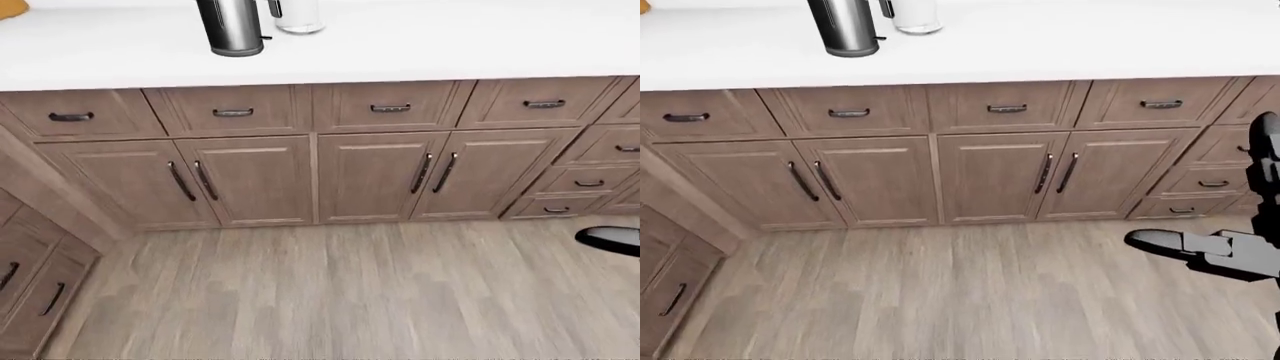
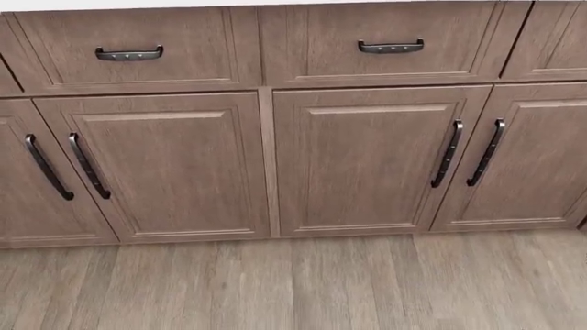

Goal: Close the lid of the electric kettle.

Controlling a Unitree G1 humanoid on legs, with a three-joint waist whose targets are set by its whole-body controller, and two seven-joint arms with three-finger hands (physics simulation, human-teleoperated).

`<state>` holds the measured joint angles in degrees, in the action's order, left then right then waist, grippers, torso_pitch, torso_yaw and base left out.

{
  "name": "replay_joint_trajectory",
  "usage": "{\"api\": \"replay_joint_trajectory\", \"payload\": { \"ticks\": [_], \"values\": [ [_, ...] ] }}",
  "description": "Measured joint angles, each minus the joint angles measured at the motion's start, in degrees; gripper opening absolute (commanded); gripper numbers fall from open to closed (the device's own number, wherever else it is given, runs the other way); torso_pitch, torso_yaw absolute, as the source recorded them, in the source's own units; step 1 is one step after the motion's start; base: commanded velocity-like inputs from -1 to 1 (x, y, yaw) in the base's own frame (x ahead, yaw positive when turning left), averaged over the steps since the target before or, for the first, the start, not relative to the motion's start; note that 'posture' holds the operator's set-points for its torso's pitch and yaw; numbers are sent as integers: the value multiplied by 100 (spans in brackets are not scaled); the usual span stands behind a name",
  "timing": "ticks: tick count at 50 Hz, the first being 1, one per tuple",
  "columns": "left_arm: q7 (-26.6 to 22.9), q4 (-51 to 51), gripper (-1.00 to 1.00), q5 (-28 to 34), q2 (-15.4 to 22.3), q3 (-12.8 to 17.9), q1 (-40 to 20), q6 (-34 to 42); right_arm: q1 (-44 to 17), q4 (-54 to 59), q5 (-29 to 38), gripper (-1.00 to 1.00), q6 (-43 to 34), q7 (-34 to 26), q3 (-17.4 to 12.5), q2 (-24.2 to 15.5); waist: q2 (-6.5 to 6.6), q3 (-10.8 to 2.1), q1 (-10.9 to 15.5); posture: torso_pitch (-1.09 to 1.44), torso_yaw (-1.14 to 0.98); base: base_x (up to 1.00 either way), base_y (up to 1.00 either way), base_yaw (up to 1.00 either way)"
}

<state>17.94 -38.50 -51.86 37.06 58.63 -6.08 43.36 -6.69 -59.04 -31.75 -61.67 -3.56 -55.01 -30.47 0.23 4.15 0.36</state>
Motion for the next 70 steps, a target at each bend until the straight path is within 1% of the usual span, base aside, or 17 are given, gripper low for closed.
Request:
{"api": "replay_joint_trajectory", "payload": {
  "ticks": [4,22,27,29,32,34,37,44,47,49,52,54,57,59,60,64,70],
  "values": [
    [49,-19,100,-35,0,-50,5,3,21,1,3,96,24,13,-19,-1,-25,-7,-11,0,0,0,0,0],
    [-96,-132,100,75,-112,-263,-11,16,140,2,845,96,301,-416,426,171,-7,-52,-29,0,0,0,1,0],
    [-182,-165,100,139,-188,-366,-18,42,122,50,1123,97,302,-535,412,216,39,-161,-83,0,0,0,23,0],
    [-202,-200,100,130,-165,-313,-30,31,107,66,1173,97,276,-551,386,210,88,-185,-82,0,0,0,23,0],
    [-190,-199,100,145,-142,-237,-34,-3,73,4,1182,96,315,-569,392,178,318,-169,-75,0,0,0,23,0],
    [-176,-122,100,185,-189,-223,-7,-8,85,-41,1129,96,314,-609,462,235,232,-114,-6,0,0,0,23,0],
    [-157,-49,100,226,-217,-246,22,46,111,-34,1061,96,298,-648,442,227,223,-119,3,0,0,0,23,0],
    [-250,-95,100,294,-256,-334,-5,-51,106,-41,1188,96,363,-650,424,264,-79,-105,-42,0,0,0,23,0],
    [-271,-54,100,346,-263,-364,-21,-58,83,-26,1237,96,347,-700,459,276,-290,-125,-37,0,0,0,23,0],
    [-289,-88,100,350,-339,-428,-13,-49,104,44,1274,96,321,-705,442,301,-167,-109,-98,0,0,0,22,0],
    [-305,-78,100,321,-329,-468,-10,19,123,84,1354,96,271,-710,434,336,-267,-185,-86,0,0,0,22,0],
    [-296,-98,100,317,-293,-423,-31,20,75,40,1422,96,308,-747,437,337,-182,-185,-63,0,0,0,22,0],
    [-283,-154,100,331,-277,-391,-52,-35,37,-6,1528,96,367,-825,457,375,82,-110,-69,0,0,0,23,0],
    [-292,-159,100,334,-266,-412,-60,-57,17,16,1593,96,368,-881,482,405,322,-130,-78,0,0,0,22,0],
    [-296,-134,100,340,-252,-410,-69,-67,-3,12,1603,96,357,-905,502,438,354,-153,-54,0,0,0,23,0],
    [-288,48,100,444,-354,-435,-3,-32,48,12,1582,96,304,-1003,593,494,241,-104,13,0,0,0,22,0],
    [-339,-57,100,473,-327,-419,-41,-67,2,-52,1666,96,382,-985,504,447,-179,-105,-32,0,0,0,22,0]
  ]
}}
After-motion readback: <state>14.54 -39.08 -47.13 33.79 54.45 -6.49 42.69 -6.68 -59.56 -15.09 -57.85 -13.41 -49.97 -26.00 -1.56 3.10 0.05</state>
